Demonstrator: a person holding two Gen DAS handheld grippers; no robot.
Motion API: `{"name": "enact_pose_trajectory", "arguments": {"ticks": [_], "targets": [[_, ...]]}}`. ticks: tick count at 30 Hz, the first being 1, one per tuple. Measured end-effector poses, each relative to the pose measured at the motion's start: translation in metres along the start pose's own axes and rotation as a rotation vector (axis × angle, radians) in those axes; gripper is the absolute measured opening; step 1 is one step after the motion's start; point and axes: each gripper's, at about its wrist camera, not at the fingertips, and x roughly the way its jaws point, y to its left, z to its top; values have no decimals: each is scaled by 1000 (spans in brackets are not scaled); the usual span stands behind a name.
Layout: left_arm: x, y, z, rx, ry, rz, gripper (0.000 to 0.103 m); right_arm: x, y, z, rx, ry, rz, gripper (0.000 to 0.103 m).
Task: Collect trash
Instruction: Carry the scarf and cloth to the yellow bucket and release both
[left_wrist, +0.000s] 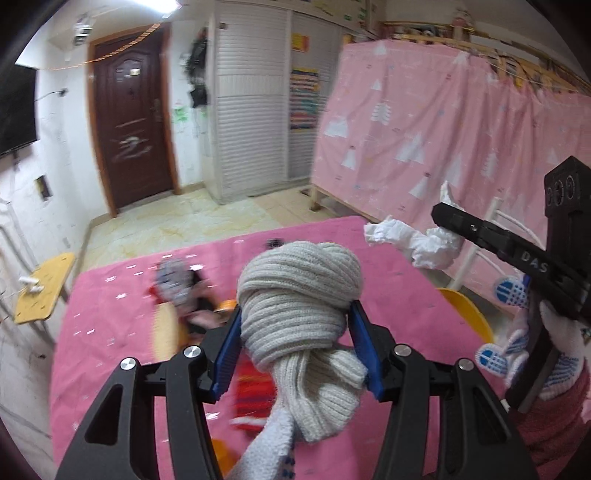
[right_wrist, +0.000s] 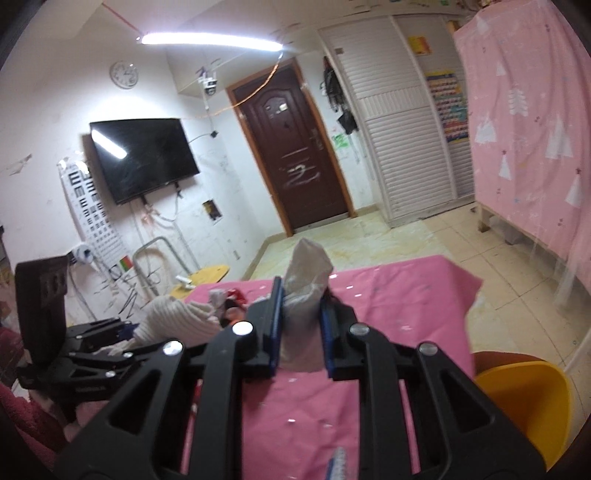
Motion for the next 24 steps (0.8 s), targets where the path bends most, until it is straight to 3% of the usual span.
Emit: {"name": "enact_pose_trajectory", "arguments": {"ticks": [8,19,21,24], "targets": [[32,-86,36,121,44,-166,48,-58,-59,14,48,-117,-163,17],[89,-206,48,264,121,-285,49,-114,-106,16,109,-228,-277,17],[101,-224,51,278,136,-312,53,-116,-111,16,117,-234,-291,17],[110,-243,52,301,142,-330,69,-119,-118,14,130,-239,-318,17]]}}
